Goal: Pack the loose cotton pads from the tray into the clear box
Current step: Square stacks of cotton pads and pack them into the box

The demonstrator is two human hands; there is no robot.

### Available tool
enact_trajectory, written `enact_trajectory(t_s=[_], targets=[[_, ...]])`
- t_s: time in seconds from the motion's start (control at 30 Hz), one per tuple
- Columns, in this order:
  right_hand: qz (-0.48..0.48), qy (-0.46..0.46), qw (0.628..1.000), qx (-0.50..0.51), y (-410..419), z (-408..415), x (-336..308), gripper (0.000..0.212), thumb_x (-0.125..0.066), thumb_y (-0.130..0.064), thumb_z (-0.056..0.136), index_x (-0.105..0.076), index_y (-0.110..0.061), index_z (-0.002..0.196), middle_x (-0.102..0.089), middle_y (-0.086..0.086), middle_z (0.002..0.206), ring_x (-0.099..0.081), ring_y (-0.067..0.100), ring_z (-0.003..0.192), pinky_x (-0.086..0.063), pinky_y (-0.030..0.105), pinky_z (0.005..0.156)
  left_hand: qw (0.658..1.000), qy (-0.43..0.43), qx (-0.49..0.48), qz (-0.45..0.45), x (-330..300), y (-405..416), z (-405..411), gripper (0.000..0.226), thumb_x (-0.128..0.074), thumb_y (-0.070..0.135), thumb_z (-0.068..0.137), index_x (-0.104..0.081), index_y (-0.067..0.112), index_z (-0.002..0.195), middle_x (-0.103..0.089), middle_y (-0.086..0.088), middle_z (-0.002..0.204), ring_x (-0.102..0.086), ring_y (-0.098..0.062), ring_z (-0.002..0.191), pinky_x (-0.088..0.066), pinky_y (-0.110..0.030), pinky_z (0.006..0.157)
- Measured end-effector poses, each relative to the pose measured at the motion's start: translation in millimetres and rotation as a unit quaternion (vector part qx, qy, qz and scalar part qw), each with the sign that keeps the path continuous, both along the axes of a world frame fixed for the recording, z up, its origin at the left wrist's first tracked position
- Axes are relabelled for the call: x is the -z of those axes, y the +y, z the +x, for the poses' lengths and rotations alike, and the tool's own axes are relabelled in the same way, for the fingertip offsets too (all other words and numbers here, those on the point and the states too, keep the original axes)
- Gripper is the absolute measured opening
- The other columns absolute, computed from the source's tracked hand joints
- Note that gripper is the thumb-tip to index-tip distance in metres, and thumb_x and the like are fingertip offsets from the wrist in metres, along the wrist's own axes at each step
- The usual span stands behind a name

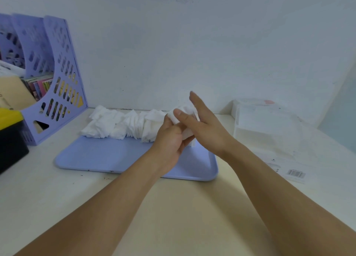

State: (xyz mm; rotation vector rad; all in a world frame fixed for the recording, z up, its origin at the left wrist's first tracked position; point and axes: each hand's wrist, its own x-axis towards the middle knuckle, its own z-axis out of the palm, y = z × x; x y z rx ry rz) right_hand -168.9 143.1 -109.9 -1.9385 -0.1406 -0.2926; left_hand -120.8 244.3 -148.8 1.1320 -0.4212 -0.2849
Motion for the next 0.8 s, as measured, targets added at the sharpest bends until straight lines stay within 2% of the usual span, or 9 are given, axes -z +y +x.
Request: enact_trajectory(t_s=[0.1,0.17,0.23,0.3,0.4,0.5,0.57,0.67,0.8], targets=[[-0.012,0.01,0.999,-0.028,-5,-1,-1,0.08,-0.066,-0.05,0.092,-0.026,-0.031,0.159,-0.039,-0.016,0.156,-0.041,0.001,0.139,-0.037,0.02,0.109,0.998,-0.04,0.004,0.039,-2,3,-2,0.048,-0.065,0.039,0.089,-0.061,0.015,0.13,-0.072,0.001,0.121,-0.066,-0.009,0.116,-0.05,-0.04,0.107],[0.01,-0.009,1.0,-0.026,-5,-2,-3,0.082,-0.07,-0.045,0.09,-0.026,-0.032,0.158,-0.041,-0.011,0.157,-0.04,0.002,0.141,-0.036,0.02,0.108,0.999,-0.032,-0.007,0.044,-5,5,-6,0.024,-0.057,0.023,0.101,-0.066,0.014,0.122,-0.075,0.001,0.116,-0.068,-0.01,0.112,-0.051,-0.038,0.104],[0.015,-0.053,0.998,-0.014,-7,-3,-5,0.092,-0.077,-0.044,0.083,-0.023,-0.039,0.157,-0.037,-0.013,0.157,-0.035,0.0,0.143,-0.034,0.019,0.106,1.0,0.015,0.005,0.011,-10,9,-8,0.02,-0.055,0.023,0.103,-0.068,0.013,0.115,-0.075,-0.003,0.111,-0.07,-0.017,0.108,-0.054,-0.037,0.096],[0.006,-0.072,0.997,-0.038,-12,-6,-6,0.104,-0.083,-0.037,0.073,-0.021,-0.044,0.156,-0.035,-0.014,0.157,-0.034,0.0,0.144,-0.037,0.022,0.108,0.989,0.108,0.077,-0.064,-17,14,-7,0.029,-0.057,0.035,0.101,-0.069,0.013,0.115,-0.071,-0.006,0.113,-0.065,-0.019,0.107,-0.048,-0.033,0.097],[0.015,-0.065,0.993,-0.102,-12,-7,-4,0.125,-0.092,-0.016,0.06,-0.018,-0.042,0.157,-0.043,-0.008,0.152,-0.048,0.004,0.136,-0.047,0.032,0.109,0.938,0.238,0.189,-0.165,-26,21,-11,0.042,-0.053,0.044,0.102,-0.07,0.009,0.118,-0.068,-0.008,0.113,-0.057,-0.016,0.105,-0.039,-0.027,0.108],[0.087,-0.094,0.987,-0.094,-3,-2,1,0.12,-0.092,-0.003,0.059,-0.029,-0.035,0.155,-0.066,-0.001,0.126,-0.066,0.019,0.116,-0.051,0.043,0.105,0.932,0.236,0.203,-0.187,-23,22,-13,0.044,-0.047,0.046,0.104,-0.066,0.007,0.111,-0.063,-0.007,0.094,-0.057,-0.015,0.09,-0.045,-0.029,0.098],[0.13,-0.112,0.983,-0.071,-1,-1,3,0.109,-0.089,0.0,0.062,-0.037,-0.031,0.152,-0.07,0.004,0.105,-0.07,0.027,0.103,-0.056,0.043,0.098,0.938,0.228,0.193,-0.177,-24,22,-16,0.045,-0.047,0.049,0.103,-0.06,0.009,0.121,-0.063,-0.008,0.098,-0.058,-0.016,0.095,-0.04,-0.031,0.106],[0.134,-0.122,0.981,-0.072,-1,-3,1,0.106,-0.09,0.004,0.064,-0.039,-0.029,0.151,-0.071,0.007,0.111,-0.071,0.026,0.103,-0.058,0.04,0.092,0.946,0.209,0.182,-0.168,-24,22,-18,0.052,-0.047,0.055,0.102,-0.053,0.013,0.132,-0.064,-0.007,0.109,-0.057,-0.016,0.104,-0.035,-0.033,0.112],[0.102,-0.13,0.984,-0.061,-2,-2,0,0.099,-0.091,0.005,0.064,-0.046,-0.025,0.146,-0.072,0.004,0.093,-0.073,0.026,0.093,-0.06,0.039,0.084,0.946,0.203,0.187,-0.172,-22,20,-20,0.062,-0.046,0.063,0.098,-0.074,0.01,0.113,-0.069,-0.01,0.121,-0.064,-0.023,0.117,-0.04,-0.036,0.113]])
